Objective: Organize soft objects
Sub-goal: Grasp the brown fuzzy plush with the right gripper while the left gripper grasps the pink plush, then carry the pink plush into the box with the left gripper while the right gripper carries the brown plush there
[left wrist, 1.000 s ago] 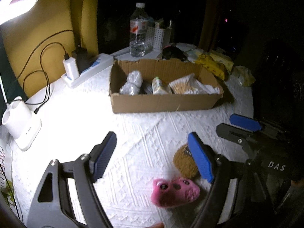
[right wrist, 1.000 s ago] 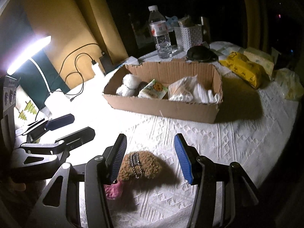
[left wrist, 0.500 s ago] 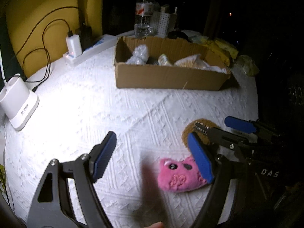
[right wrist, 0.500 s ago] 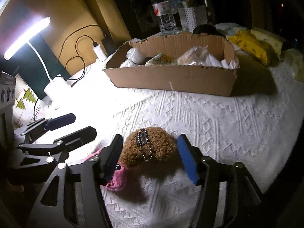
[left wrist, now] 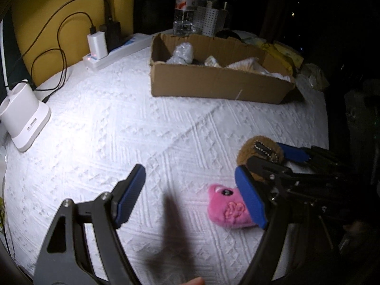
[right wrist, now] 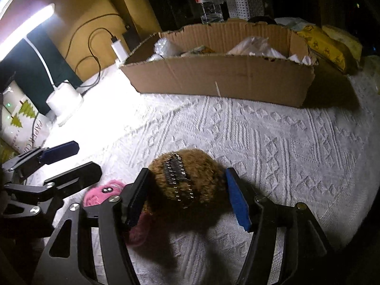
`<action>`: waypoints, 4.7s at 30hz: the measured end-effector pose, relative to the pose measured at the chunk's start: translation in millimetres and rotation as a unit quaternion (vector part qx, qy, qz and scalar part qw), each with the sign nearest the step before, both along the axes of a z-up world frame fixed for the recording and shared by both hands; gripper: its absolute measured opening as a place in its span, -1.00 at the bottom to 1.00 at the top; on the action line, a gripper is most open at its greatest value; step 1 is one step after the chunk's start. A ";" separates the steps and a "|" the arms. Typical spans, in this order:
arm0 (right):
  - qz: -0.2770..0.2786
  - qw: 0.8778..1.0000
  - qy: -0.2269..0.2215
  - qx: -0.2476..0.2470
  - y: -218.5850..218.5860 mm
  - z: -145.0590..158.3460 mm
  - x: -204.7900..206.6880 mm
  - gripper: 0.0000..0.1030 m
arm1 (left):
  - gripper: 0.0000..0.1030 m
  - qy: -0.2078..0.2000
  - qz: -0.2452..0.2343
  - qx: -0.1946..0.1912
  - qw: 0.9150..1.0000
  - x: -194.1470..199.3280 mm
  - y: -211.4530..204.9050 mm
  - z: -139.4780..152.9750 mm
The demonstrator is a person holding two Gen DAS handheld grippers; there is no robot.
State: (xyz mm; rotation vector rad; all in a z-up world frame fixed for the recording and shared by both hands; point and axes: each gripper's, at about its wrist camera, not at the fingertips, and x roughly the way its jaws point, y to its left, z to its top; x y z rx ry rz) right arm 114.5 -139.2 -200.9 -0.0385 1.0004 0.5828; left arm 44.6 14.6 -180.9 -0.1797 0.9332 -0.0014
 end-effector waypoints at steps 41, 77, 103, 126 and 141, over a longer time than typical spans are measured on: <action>-0.045 0.997 -0.049 0.037 -77.0 36.8 -12.3 -0.06 | 0.32 0.026 -0.077 0.035 0.996 -0.3 -67.3 -20.5; -0.030 0.996 -0.081 0.037 -63.6 79.1 36.5 -0.06 | 0.32 -0.082 -0.025 0.011 0.996 72.0 -22.6 58.0; -0.033 0.994 -0.099 0.016 -41.4 78.0 107.1 -0.05 | 0.34 -0.155 -0.005 0.032 0.987 147.5 1.8 55.4; -0.017 0.996 -0.080 0.020 -10.2 64.2 165.8 -0.04 | 0.34 -0.111 -0.012 0.035 0.993 218.5 15.6 35.6; -0.015 0.997 -0.069 0.014 1.0 48.1 180.6 0.12 | 0.47 -0.080 -0.015 0.006 0.997 228.6 22.3 23.4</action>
